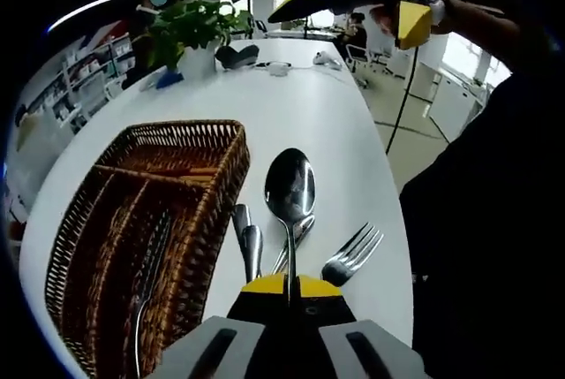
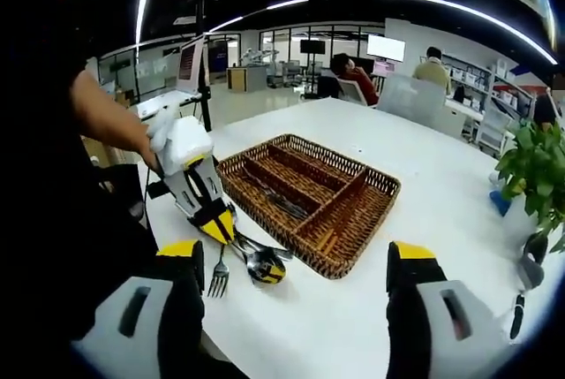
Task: Arrange the knives, forks, and spoons in their matching storage slots by inserting each utensil handle-first until every utensil is classified and aligned in the correct compartment
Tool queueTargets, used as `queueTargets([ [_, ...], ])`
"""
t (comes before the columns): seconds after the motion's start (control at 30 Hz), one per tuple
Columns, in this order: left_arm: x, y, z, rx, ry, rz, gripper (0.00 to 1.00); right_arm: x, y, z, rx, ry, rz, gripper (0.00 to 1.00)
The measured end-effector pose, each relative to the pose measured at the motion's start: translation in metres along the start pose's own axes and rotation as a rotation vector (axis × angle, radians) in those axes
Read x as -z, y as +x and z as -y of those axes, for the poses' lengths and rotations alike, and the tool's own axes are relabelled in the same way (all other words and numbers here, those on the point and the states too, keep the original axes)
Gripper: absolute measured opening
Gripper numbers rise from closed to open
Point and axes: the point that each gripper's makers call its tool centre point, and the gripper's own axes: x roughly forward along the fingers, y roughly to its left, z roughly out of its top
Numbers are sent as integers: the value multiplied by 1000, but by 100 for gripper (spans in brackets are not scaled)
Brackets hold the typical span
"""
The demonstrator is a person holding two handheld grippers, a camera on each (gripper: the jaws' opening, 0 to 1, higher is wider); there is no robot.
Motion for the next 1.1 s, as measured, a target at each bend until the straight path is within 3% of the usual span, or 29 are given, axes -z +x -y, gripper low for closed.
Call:
queueTargets([
  [0.1, -2, -10, -2, 15, 8, -10, 0, 0, -1, 2, 3, 19, -8, 93],
  [0.17, -3, -15, 13, 128, -17, -5, 0, -1, -2, 3, 8, 20, 1, 97],
  [0.33, 4, -22, 11, 116, 40, -52, 0, 1, -3, 6, 4, 57, 3, 99],
  [0.47, 2, -31, 9, 118, 58, -51, 0, 2, -6, 7, 13, 62, 4, 99],
  [0.87, -15, -68, -12, 117, 66, -72, 0, -2, -13, 10, 36, 58, -3, 99],
  [1.1, -28, -89, -36, 48, 102, -73, 0, -12, -17, 10, 42, 64, 4, 99],
])
